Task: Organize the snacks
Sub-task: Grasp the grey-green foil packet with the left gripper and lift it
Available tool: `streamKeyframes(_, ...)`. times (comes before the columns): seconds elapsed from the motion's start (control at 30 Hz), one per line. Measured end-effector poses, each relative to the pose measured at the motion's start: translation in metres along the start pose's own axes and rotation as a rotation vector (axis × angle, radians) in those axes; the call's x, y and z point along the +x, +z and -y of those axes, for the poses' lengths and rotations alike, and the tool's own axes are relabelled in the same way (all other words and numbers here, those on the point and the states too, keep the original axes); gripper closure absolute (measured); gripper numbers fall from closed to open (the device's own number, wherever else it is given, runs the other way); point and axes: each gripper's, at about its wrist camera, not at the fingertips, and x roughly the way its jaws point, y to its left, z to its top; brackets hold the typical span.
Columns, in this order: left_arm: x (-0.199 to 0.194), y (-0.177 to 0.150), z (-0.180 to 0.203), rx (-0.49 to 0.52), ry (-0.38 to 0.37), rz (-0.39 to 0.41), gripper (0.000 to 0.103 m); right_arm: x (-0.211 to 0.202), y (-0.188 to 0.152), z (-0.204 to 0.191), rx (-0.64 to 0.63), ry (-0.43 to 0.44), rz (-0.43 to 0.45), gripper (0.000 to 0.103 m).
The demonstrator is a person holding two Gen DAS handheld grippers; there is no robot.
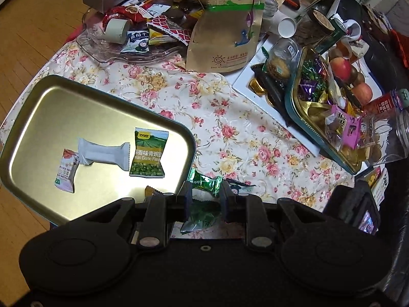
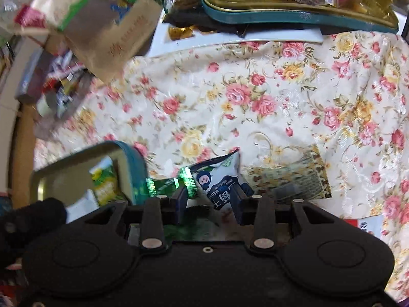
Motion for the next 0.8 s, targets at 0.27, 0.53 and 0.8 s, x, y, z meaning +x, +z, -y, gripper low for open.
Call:
streamKeyframes(0.27, 0.000, -0.002, -0.001, 0.004, -0.018, -0.023, 0.071, 0.010, 0.011, 0.036, 0.011, -0.162, -0.014, 0.066)
streamKeyframes(0.53, -0.008, -0.001, -0.006, -0.030, -0.025, 0.012, 0.071, -0.010, 0.021, 0.050, 0.141, -0.062, 0.041, 0.063)
streamKeyframes(0.8, -0.013, 0.001, -0.026, -0.071, -0.005, 0.050, 0.071, 0.003, 0.015, -0.017, 0.060, 0.097, 0.033, 0.063)
